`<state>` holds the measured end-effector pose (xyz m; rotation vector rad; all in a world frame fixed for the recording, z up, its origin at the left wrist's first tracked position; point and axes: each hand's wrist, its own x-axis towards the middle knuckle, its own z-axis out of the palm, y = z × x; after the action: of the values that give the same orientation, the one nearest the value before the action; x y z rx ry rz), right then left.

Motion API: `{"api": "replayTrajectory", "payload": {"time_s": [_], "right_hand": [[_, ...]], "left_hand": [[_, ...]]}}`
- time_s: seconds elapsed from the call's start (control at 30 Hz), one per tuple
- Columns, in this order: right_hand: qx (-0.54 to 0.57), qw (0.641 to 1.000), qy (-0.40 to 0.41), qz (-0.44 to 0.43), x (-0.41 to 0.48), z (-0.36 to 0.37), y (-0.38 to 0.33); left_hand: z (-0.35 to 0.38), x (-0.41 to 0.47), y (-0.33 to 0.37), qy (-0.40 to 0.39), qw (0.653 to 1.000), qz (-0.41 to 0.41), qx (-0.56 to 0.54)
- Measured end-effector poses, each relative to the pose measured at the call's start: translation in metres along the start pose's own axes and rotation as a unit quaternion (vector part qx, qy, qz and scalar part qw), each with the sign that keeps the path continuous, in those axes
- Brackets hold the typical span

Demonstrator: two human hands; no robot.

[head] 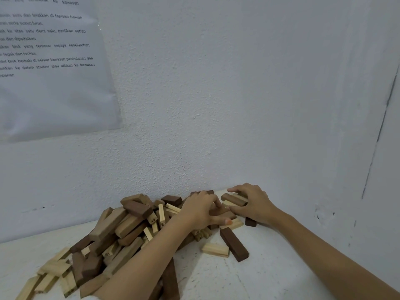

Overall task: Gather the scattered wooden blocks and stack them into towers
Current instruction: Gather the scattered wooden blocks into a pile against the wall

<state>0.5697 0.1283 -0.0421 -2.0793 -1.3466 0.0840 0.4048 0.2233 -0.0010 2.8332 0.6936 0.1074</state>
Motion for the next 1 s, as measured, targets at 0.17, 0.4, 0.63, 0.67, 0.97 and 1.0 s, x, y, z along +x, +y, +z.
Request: {"api": "replayTrajectory", "payload": {"time_s": [0.17,0.4,0.63,0.67,0.97,1.0], "right_hand": [[0.032,0.999,0.000,0.011,-0.002,-0.006,0.000],[0.079,0.996,0.035,0.014,-0.019,-0.008,-0.001],[0.127,0.988,0.088,0.023,-0.046,-0.006,-0.003],[0.133,0.987,0.087,0.025,-0.051,-0.007,-0.005],[0.208,0.974,0.085,0.000,-0.076,-0.016,-0.058],[0.221,0.972,0.085,-0.010,-0.077,-0.017,-0.069]], "left_hand": [[-0.004,0.001,0.002,-0.003,1.000,-0.008,-0.021],[0.000,0.000,0.005,0.010,1.000,-0.009,0.007],[0.000,-0.011,0.012,0.098,0.995,-0.010,-0.016],[-0.002,-0.014,0.015,0.120,0.992,-0.003,-0.033],[-0.050,-0.083,0.023,0.275,0.949,0.063,-0.145],[-0.057,-0.094,0.017,0.296,0.943,0.060,-0.143]]}}
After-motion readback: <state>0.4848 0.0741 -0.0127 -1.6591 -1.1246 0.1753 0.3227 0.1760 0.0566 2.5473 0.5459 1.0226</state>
